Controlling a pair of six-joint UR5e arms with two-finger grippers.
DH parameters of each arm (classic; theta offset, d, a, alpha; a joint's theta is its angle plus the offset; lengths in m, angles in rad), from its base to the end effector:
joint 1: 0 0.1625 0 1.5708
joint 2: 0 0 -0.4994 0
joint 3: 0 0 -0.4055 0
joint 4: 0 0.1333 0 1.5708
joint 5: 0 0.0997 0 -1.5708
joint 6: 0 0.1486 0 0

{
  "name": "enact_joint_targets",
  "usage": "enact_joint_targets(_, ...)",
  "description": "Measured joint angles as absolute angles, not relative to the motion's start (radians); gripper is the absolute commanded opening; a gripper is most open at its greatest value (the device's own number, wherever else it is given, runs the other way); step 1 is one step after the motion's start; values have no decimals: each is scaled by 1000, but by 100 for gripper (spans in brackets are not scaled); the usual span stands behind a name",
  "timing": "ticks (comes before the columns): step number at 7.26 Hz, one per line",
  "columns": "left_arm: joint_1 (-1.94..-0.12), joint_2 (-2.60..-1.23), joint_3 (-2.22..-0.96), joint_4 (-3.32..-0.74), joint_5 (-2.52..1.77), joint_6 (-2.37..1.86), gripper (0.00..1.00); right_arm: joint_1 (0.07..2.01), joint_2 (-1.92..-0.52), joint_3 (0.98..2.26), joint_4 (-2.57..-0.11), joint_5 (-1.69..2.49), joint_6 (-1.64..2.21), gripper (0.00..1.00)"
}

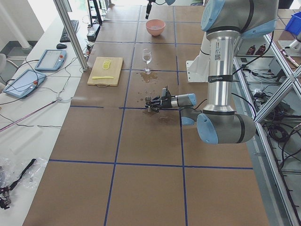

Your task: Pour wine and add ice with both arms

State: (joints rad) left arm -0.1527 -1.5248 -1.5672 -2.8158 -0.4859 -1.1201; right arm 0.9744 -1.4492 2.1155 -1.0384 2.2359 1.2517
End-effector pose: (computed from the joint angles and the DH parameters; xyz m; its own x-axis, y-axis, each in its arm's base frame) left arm 0.4373 -0.3351 0.6142 0.7113 0.0964 -0.6962 0.6380 0.3271 0.6971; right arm -0.2602 -0.4573 0.3572 0.2968 -0.0022 0.9549 -0.2475 0.9657 0.0792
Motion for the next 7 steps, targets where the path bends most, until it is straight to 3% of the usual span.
enact_joint_targets(2,-153,-1524,-1566,-2816,-495,-1121,56,965,-1442,2115,-1039,2233,1253,0)
enact_joint_targets(3,-153,-1524,-1568,-2818,-503,-1122,100,963,-1437,2114,-1040,2232,1253,0)
enact_joint_targets(7,-163,-1511,-1591,-2837,-596,-1116,100,949,-1429,2114,-1041,2228,1253,0)
